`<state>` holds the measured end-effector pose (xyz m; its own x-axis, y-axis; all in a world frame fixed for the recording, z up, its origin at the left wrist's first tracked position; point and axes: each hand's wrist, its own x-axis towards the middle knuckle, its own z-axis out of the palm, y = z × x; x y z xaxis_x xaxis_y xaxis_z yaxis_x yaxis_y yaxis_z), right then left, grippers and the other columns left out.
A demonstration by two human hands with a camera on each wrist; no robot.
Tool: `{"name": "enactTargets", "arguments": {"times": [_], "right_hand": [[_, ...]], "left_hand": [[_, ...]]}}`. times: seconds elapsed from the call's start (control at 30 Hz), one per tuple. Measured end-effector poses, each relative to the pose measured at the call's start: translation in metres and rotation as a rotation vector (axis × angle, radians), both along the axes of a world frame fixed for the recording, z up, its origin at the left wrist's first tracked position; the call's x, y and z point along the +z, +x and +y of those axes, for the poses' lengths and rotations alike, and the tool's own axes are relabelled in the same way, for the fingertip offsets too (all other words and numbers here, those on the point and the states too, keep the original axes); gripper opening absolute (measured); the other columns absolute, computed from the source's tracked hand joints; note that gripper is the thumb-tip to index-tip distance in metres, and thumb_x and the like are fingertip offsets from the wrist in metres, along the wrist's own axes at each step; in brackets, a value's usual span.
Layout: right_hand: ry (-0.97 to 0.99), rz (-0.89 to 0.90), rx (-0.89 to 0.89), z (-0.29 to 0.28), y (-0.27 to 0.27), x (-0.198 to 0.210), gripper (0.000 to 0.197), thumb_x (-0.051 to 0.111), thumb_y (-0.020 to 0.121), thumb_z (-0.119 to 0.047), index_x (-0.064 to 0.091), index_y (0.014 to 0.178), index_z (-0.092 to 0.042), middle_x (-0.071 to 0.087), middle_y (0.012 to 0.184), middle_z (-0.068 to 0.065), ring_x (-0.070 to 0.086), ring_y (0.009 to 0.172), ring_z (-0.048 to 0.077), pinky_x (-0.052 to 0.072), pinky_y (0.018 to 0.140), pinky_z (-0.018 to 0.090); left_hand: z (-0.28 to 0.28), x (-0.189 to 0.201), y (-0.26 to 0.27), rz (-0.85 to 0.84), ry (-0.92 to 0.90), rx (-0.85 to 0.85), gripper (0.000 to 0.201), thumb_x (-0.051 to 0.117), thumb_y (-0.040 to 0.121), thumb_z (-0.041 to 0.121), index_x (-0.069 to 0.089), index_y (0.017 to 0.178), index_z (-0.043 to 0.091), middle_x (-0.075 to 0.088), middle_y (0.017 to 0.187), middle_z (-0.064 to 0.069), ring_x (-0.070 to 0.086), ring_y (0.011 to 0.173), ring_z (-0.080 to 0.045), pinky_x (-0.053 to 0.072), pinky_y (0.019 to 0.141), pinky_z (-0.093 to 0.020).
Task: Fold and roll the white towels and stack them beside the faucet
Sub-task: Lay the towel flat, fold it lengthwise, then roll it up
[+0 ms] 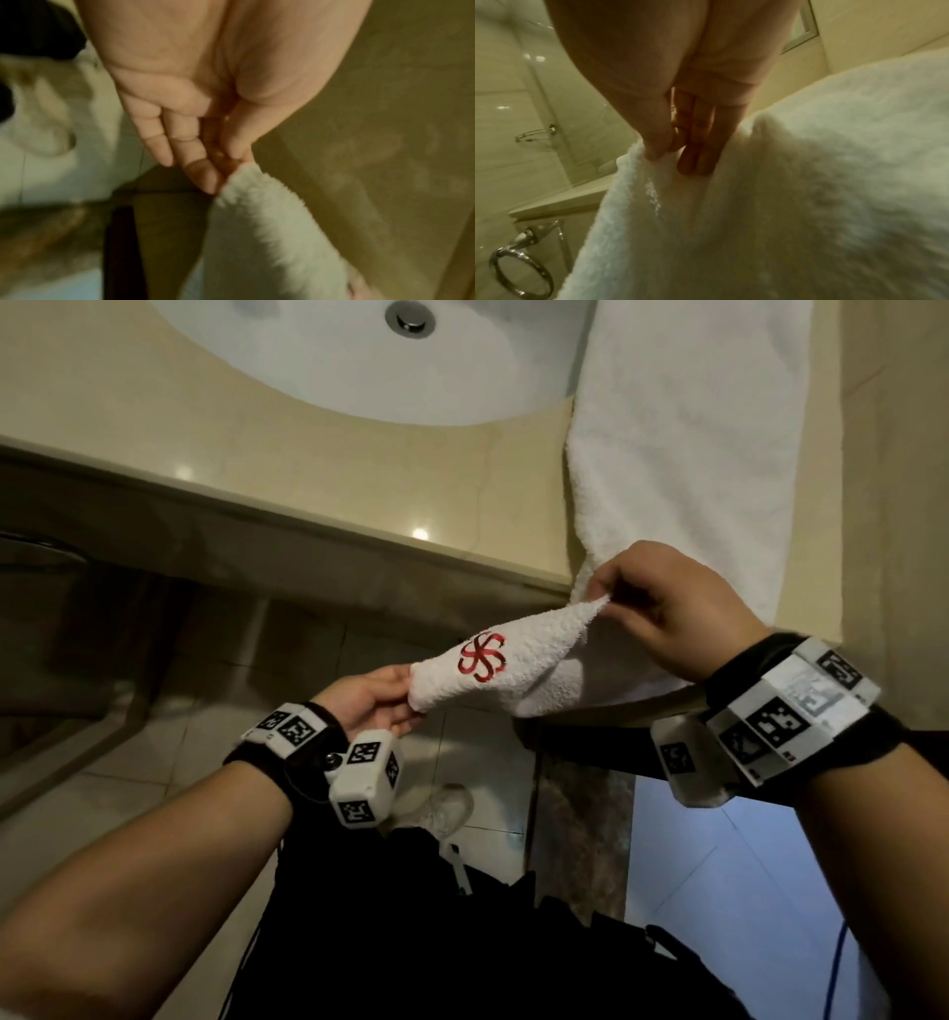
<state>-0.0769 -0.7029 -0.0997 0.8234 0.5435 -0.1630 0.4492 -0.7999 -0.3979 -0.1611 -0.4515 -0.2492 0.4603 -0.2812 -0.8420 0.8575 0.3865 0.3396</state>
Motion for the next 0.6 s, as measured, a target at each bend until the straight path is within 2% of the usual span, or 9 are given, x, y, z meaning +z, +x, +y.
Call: {"name": "enactTargets", "arguments": {"times": [0.07,0.1,0.13,0.2,0.23,0.3,0.37,0.5,0.6], "right_hand": [[-0.022,0.004,0.022,0.004,0.001,0.002,0.012,0.06,0.083,-0.006,0.062,0.094,-0.011,0.05,0.088,-0.003,0.046,0.084,0.013,0.028,0.07,0.017],[-0.03,0.004,0.035,0.007,0.001,0.005,0.014,0.06,0.082,-0.005,0.062,0.094,-0.012,0.049,0.087,-0.004,0.046,0.083,0.013,0.03,0.069,0.019],[-0.032,0.005,0.048,0.01,0.0,0.007,0.016,0.059,0.082,-0.004,0.062,0.094,-0.012,0.049,0.087,-0.004,0.047,0.082,0.013,0.033,0.069,0.023],[0.001,-0.001,0.093,0.018,-0.001,0.013,0.016,0.057,0.082,-0.004,0.062,0.094,-0.013,0.052,0.088,-0.001,0.049,0.08,0.014,0.041,0.068,0.029],[0.02,-0.009,0.114,0.022,-0.001,0.014,0.014,0.056,0.083,-0.005,0.062,0.094,-0.012,0.054,0.089,0.0,0.049,0.08,0.014,0.044,0.069,0.031],[0.023,-0.054,0.08,0.022,0.004,0.011,0.014,0.055,0.087,-0.011,0.06,0.099,-0.013,0.052,0.092,0.0,0.048,0.082,0.011,0.045,0.072,0.03],[0.006,-0.121,-0.159,0.006,0.012,0.006,0.02,0.053,0.089,-0.021,0.057,0.108,-0.015,0.052,0.097,0.001,0.05,0.082,0.013,0.043,0.074,0.029],[-0.04,-0.03,-0.846,-0.068,0.018,-0.003,0.035,0.056,0.083,-0.026,0.05,0.114,-0.013,0.056,0.114,0.018,0.058,0.096,0.033,0.047,0.088,0.041],[-0.012,-0.004,-1.052,-0.103,-0.011,-0.016,0.032,0.058,0.082,-0.033,0.049,0.106,-0.014,0.057,0.103,0.013,0.056,0.096,0.032,0.044,0.083,0.037]], "left_hand": [[-0.002,0.002,-0.005,-0.006,0.126,-0.163,0.027,0.034,0.094,0.0,0.054,0.087,0.016,0.068,0.067,0.001,0.064,0.05,-0.004,0.052,0.057,-0.021],[-0.003,0.004,-0.004,-0.055,0.244,-0.292,0.02,0.039,0.094,0.001,0.053,0.092,0.013,0.066,0.076,-0.002,0.065,0.054,-0.004,0.049,0.061,-0.024],[-0.004,0.006,-0.001,-0.13,0.378,-0.408,0.015,0.047,0.092,0.004,0.053,0.103,0.011,0.064,0.092,-0.007,0.067,0.068,-0.006,0.046,0.069,-0.026],[-0.009,0.017,0.012,-0.42,0.617,-0.603,0.048,0.064,0.084,0.019,0.044,0.128,0.014,0.05,0.129,-0.01,0.054,0.113,-0.017,0.039,0.093,-0.027],[-0.014,0.026,0.02,-0.58,0.646,-0.649,0.063,0.068,0.08,0.025,0.038,0.135,0.018,0.041,0.139,-0.008,0.043,0.127,-0.019,0.033,0.1,-0.024],[-0.033,0.041,0.036,-0.748,0.61,-0.704,0.073,0.07,0.078,0.031,0.032,0.139,0.02,0.037,0.145,-0.006,0.036,0.133,-0.019,0.027,0.097,-0.014],[-0.052,0.043,0.051,-0.731,0.63,-0.735,0.072,0.067,0.08,0.034,0.033,0.14,0.013,0.04,0.145,-0.008,0.039,0.132,-0.02,0.028,0.093,-0.012],[-0.066,0.035,0.063,-0.707,0.684,-0.84,0.064,0.064,0.083,0.033,0.039,0.137,0.01,0.046,0.141,-0.011,0.046,0.127,-0.025,0.036,0.1,-0.026],[-0.063,0.027,0.062,-0.728,0.661,-0.887,0.058,0.064,0.083,0.031,0.043,0.134,0.015,0.053,0.135,-0.009,0.051,0.121,-0.025,0.039,0.098,-0.027]]}}
